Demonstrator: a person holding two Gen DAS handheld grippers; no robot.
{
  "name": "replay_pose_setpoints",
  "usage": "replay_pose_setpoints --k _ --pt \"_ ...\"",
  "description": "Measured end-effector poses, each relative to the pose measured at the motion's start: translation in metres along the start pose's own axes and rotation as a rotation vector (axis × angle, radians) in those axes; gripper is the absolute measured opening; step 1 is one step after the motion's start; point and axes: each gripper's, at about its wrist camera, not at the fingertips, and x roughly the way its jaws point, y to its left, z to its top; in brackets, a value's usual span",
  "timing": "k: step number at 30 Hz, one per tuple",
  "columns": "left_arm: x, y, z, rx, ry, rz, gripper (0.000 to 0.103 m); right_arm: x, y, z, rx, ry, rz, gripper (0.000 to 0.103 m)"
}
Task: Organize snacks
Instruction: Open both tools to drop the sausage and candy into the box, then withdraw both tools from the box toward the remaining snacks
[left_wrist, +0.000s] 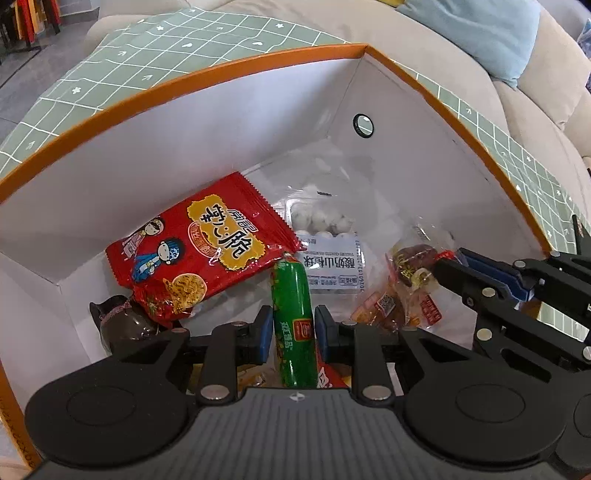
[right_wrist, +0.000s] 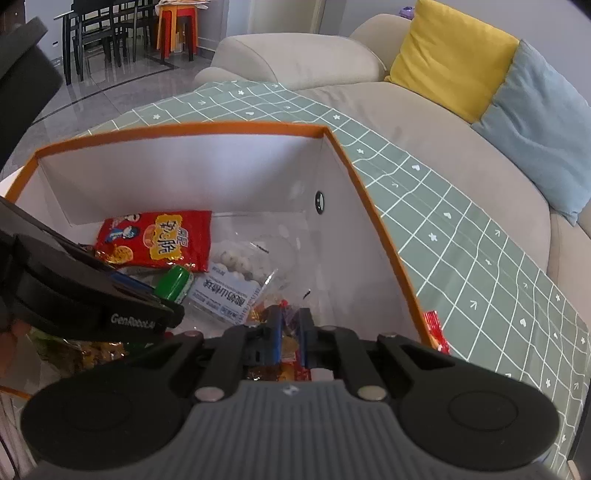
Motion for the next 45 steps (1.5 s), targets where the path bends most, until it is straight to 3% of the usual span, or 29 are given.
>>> replay_pose_setpoints --k 3,4,6,8,12,15,21,24,28,33,38,45 --pt "-0.002 -0.001 0.001 -0.001 -0.009 0.005 0.033 -0.001 -0.001 -0.001 0.007 -0.009 -0.007 0.005" --pt "-0.004 -0.001 0.001 -0.004 -0.014 0.006 0.04 -0.002 -0.002 -0.002 0.013 -0.013 -0.009 0.009" --pt "-0.007 0.0 0.0 -0.01 -0.023 0.001 0.05 -0.005 -0.004 -0.002 0.034 -0.023 -0.01 0.031" --pt "-0.013 0.002 -0.001 -0.016 -0.039 -0.009 0.061 -0.01 -0.006 -0.004 0.052 -0.038 0.003 0.032" --pt "-0.028 0.001 -0.006 -0.009 -0.09 -0.03 0.067 -0.027 -0.011 -0.008 0.088 -0.074 0.009 0.042" --pt "-0.041 -0.004 -0.012 0.003 -0.142 -0.029 0.067 -0.043 -0.014 -0.013 0.12 -0.117 -0.008 0.051" --pt "-0.069 -0.023 -0.031 0.094 -0.281 -0.009 0.068 -0.082 -0.024 -0.031 0.208 -0.208 -0.044 0.059" --pt "-0.083 -0.035 -0.044 0.145 -0.354 0.005 0.068 -0.101 -0.028 -0.044 0.251 -0.245 -0.067 0.068" --pt "-0.099 -0.053 -0.062 0.209 -0.445 0.022 0.068 -0.122 -0.034 -0.067 0.318 -0.277 -0.105 0.07" --pt "-0.111 -0.07 -0.079 0.264 -0.504 -0.005 0.059 -0.141 -0.042 -0.102 0.398 -0.281 -0.18 0.07" --pt "-0.117 -0.089 -0.095 0.309 -0.527 -0.058 0.047 -0.152 -0.05 -0.129 0.441 -0.267 -0.234 0.07" --pt "-0.098 -0.118 -0.115 0.386 -0.463 -0.156 0.045 -0.152 -0.066 -0.167 0.498 -0.21 -0.262 0.072"
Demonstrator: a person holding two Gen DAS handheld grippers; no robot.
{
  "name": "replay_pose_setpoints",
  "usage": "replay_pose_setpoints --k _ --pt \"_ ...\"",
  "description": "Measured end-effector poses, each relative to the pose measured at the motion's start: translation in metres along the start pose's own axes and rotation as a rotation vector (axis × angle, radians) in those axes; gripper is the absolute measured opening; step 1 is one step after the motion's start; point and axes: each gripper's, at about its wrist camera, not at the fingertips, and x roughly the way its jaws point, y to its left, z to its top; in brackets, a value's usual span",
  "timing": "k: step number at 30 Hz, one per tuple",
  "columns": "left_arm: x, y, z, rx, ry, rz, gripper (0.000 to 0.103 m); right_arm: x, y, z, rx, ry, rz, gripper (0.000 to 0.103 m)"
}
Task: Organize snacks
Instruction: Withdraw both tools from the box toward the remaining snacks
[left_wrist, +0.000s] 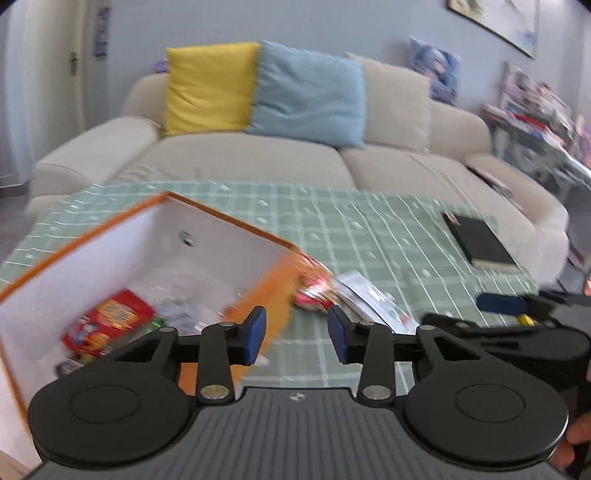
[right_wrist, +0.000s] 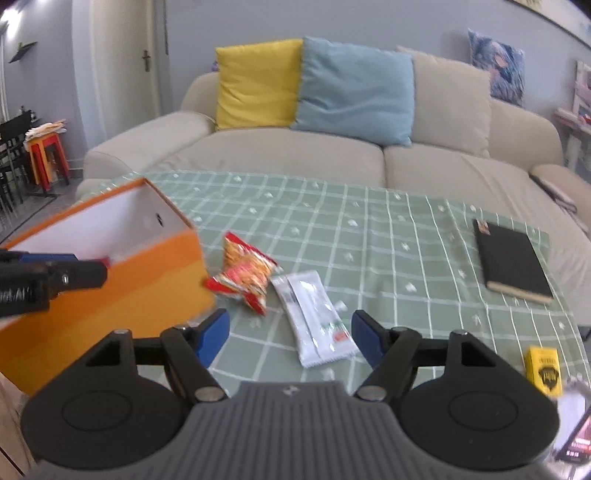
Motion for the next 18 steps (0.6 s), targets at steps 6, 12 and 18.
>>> replay_pose_setpoints --k 6,12,18 --pt "0.027 -0.012 -0.01 -0.054 0.058 -0.033 0.045 0.018 -0.017 -0.019 0.055 0.056 -0.034 0.075" --pt "0.046 -0.017 -0.018 -0.069 0.052 -0.032 0.069 0.037 -0.023 -0.023 0.063 0.076 -0.048 0.075" --pt "0.065 -0.028 -0.013 -0.045 0.042 -0.035 0.077 0.057 -0.029 -0.018 0.04 0.09 -0.06 0.075"
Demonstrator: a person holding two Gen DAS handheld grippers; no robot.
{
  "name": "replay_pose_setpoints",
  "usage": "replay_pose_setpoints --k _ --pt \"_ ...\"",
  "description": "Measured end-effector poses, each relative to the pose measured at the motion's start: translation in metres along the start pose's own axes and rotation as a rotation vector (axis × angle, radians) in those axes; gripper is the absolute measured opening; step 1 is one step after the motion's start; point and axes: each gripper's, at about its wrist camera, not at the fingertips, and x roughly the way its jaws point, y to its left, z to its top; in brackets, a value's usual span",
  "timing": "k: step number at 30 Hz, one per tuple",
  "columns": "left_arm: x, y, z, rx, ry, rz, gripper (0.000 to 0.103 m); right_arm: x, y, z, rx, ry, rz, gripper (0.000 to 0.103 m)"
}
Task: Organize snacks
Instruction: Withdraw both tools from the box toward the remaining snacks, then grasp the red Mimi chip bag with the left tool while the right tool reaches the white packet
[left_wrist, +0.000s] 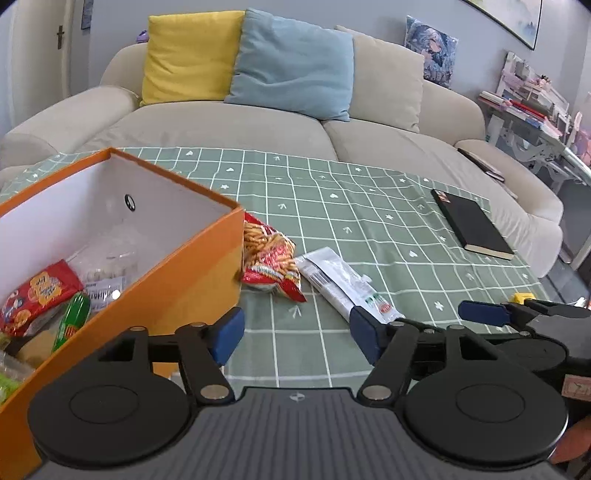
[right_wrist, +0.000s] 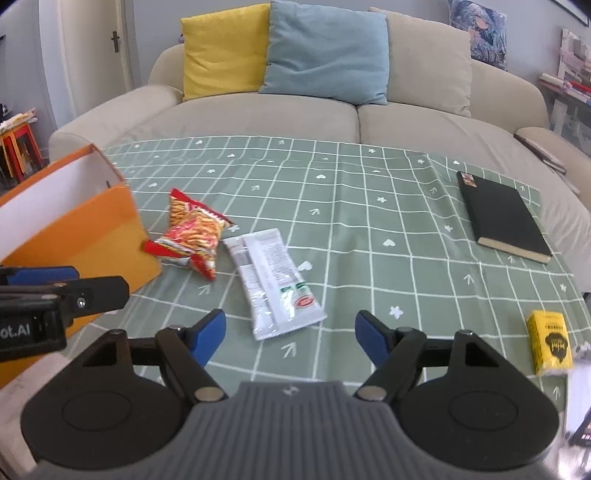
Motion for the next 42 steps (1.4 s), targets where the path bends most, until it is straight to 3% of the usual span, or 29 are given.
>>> replay_pose_setpoints --k 5,8,10,17,21,26,29,33,36,40,42 --pt "0.018 -0.003 0.008 -0.025 -0.004 0.024 0.077 0.014 -0.001 0.003 -0.029 0.033 0.018 0.075" --pt "0.031 -0.006 0.01 -0.029 -0.026 0.079 0.077 0.022 0.001 0.003 -0.062 0.05 0.027 0.075" --pt "0.038 -0.011 0.009 0.002 -0.055 0.13 0.075 0.03 0.003 0.004 -0.078 0.064 0.032 0.075" --pt "0.055 -0.032 0.009 0.19 -0.11 0.16 0.075 0.053 0.002 0.01 -0.088 0.084 0.035 0.074" --pt "0.071 -0.039 0.017 0.236 -0.045 0.186 0.067 0.06 -0.001 0.013 -0.078 0.081 0.04 0.074" --pt "0.088 -0.043 0.025 0.214 0.002 0.245 0.069 0.07 -0.004 0.013 -0.06 0.091 0.056 0.074" --pt "0.105 -0.047 0.027 0.22 0.071 0.268 0.072 0.078 -0.003 0.012 -0.07 0.1 0.051 0.074" --pt "0.116 -0.048 0.021 0.237 0.091 0.304 0.07 0.083 -0.006 0.01 -0.046 0.112 0.051 0.073" --pt "0.117 -0.044 0.018 0.235 0.099 0.299 0.056 0.082 -0.007 0.009 -0.046 0.118 0.058 0.064" --pt "0.12 -0.037 0.019 0.233 0.125 0.284 0.028 0.081 -0.005 0.009 -0.039 0.133 0.05 0.061" --pt "0.118 -0.032 0.018 0.226 0.132 0.26 0.026 0.08 -0.006 0.009 -0.031 0.137 0.038 0.06"
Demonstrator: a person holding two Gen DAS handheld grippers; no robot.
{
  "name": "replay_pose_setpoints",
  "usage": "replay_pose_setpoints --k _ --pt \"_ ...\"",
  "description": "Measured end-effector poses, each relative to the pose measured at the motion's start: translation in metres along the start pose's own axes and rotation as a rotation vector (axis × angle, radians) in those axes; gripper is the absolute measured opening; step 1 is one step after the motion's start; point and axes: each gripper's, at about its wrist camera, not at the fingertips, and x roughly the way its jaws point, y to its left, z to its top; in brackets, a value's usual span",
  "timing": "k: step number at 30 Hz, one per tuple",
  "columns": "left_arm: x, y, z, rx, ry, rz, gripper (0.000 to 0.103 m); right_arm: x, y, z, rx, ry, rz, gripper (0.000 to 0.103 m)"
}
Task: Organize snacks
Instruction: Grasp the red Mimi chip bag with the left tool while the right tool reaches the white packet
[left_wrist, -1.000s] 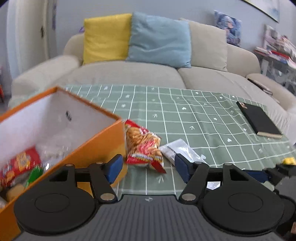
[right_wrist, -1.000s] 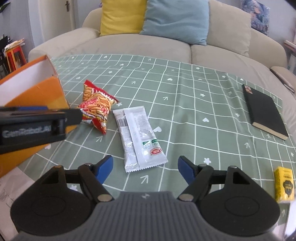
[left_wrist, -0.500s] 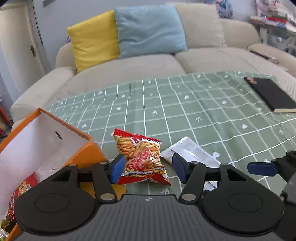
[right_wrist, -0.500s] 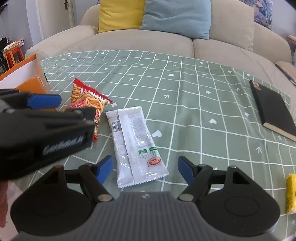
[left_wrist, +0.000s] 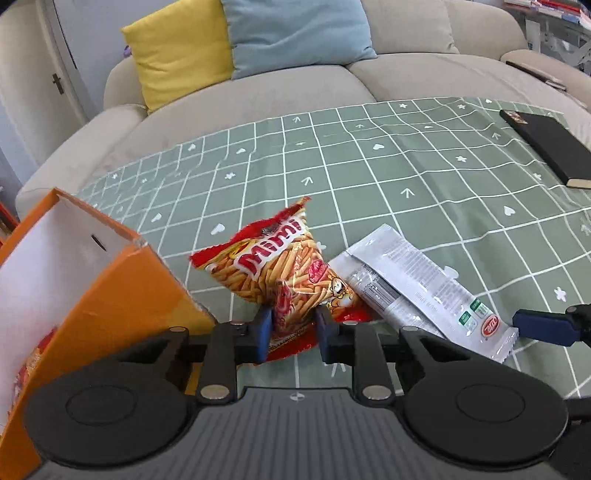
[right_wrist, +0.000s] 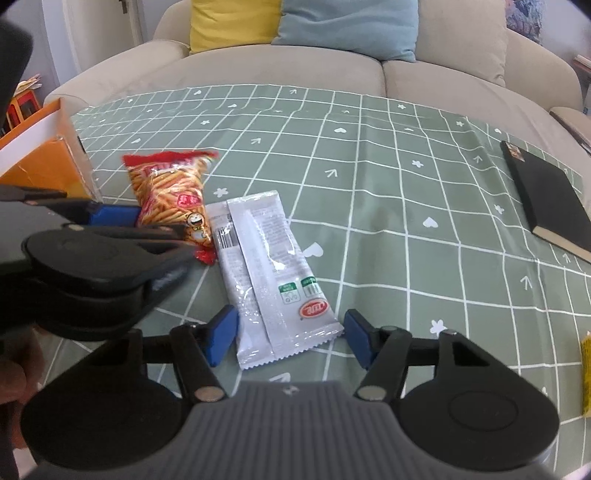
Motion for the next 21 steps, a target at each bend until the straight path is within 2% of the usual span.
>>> replay_pose_setpoints --k 6,10,13,15,21 --pt "-0.01 0.01 -0.006 -0.017 0.024 -0.055 0.022 -0.004 -0.004 -0.002 0.058 0.043 -0.031 0.06" --pt "-0.027 0.015 -0.017 -0.046 0.04 -0.108 0.021 -0.012 -0.004 -0.008 0.095 0.07 -0.07 0.06" --pt "-0.042 0.016 -0.026 -0.04 0.041 -0.122 0.018 -0.02 -0.003 -0.016 0.113 0.088 -0.09 0.06" --pt "-0.051 0.018 -0.033 -0.045 0.064 -0.152 0.012 -0.026 -0.001 -0.022 0.131 0.102 -0.094 0.06" --pt "-0.07 0.028 -0.056 -0.033 0.12 -0.199 0.009 -0.041 0.003 -0.036 0.176 0.15 -0.098 0.061"
